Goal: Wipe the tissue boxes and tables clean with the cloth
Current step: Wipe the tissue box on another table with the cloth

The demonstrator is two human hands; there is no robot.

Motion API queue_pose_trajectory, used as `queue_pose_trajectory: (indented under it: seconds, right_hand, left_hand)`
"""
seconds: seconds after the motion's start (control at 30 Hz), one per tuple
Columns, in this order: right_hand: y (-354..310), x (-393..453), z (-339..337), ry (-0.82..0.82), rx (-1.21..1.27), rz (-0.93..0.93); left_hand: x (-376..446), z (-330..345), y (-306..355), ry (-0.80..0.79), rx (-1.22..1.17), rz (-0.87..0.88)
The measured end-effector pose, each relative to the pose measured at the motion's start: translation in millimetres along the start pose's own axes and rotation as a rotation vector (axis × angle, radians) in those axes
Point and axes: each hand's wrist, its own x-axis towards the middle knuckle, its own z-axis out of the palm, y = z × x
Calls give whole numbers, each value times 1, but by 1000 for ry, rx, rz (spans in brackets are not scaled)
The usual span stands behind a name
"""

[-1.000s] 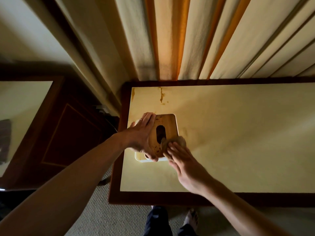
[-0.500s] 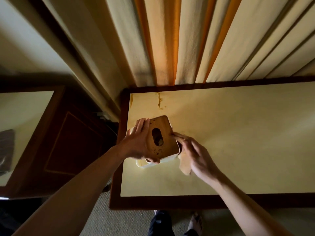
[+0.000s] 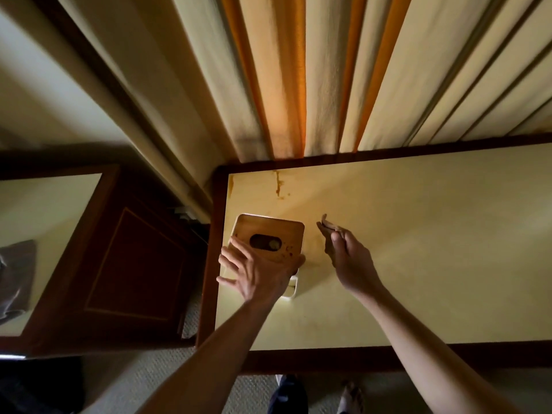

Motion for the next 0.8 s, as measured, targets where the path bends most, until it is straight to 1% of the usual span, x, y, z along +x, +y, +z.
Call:
queue_pose_trajectory:
  seconds: [0.13, 0.27, 0.33, 0.4, 0.43, 0.5, 0.57, 0.63, 0.7, 0.8]
  right_hand:
    - [-2, -2, 0, 5, -9, -58]
    - [-4, 0, 3, -7, -22, -98]
    - [-5, 1, 6, -25, 3, -125]
    - [-12, -1, 9, -32, 31, -192]
    - [-15, -1, 12, -28, 28, -236]
    - [-21, 2, 21, -32, -17, -316]
    - [-24, 7, 32, -85, -104, -352]
    - [-26, 12, 41, -171, -210, -373]
    - [-25, 15, 47, -242, -312, -395]
    - [-24, 20, 49, -274, -381, -435]
  left_hand:
    - [-8, 4, 12, -34, -61, -85]
    - [-9, -1, 9, -113, -78, -45]
    - [0, -12, -1, -155, -52, 49]
    - [20, -28, -11, -190, 15, 226]
    - [32, -38, -15, -219, 88, 333]
    - [58, -54, -20, -319, 336, 534]
    - [82, -65, -17, -405, 596, 689]
    - [98, -72, -8, -473, 716, 752]
    - [107, -73, 3, -538, 751, 757]
    - [109, -68, 9, -568, 774, 740]
